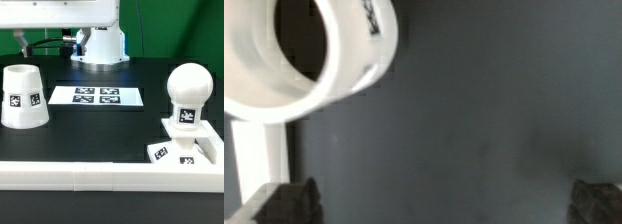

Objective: Assemble lamp

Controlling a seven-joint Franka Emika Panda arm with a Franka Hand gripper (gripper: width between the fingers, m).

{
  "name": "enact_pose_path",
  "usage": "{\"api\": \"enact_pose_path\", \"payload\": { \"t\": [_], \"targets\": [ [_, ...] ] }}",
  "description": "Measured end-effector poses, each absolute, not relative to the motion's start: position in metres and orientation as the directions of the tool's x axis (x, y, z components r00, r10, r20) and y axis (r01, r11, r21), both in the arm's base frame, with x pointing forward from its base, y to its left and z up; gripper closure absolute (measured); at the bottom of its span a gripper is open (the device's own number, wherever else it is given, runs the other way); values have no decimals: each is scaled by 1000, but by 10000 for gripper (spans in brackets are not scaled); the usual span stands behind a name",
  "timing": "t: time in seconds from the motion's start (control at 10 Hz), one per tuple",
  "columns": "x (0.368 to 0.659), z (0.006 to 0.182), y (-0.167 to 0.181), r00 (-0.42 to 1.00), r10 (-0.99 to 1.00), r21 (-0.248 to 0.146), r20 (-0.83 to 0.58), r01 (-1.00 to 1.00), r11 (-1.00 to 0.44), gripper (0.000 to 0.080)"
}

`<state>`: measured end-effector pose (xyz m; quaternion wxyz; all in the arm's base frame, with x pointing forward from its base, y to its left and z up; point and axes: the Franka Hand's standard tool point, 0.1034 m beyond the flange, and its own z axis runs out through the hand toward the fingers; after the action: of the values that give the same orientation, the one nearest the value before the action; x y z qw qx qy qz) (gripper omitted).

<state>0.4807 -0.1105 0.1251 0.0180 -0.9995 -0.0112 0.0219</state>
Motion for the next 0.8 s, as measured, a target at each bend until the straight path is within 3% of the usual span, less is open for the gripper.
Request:
{"api": "enact_pose_path", "payload": {
  "t": [0.4,0.5,0.8],
  "targets": [
    [479,121,-111,997,17,-47,-69,13,-999,101],
    [477,116,-113,997,3,-66,-71,-2,-998,101],
    [448,101,-130,996,53,-63,-68,49,-997,101]
  ]
}}
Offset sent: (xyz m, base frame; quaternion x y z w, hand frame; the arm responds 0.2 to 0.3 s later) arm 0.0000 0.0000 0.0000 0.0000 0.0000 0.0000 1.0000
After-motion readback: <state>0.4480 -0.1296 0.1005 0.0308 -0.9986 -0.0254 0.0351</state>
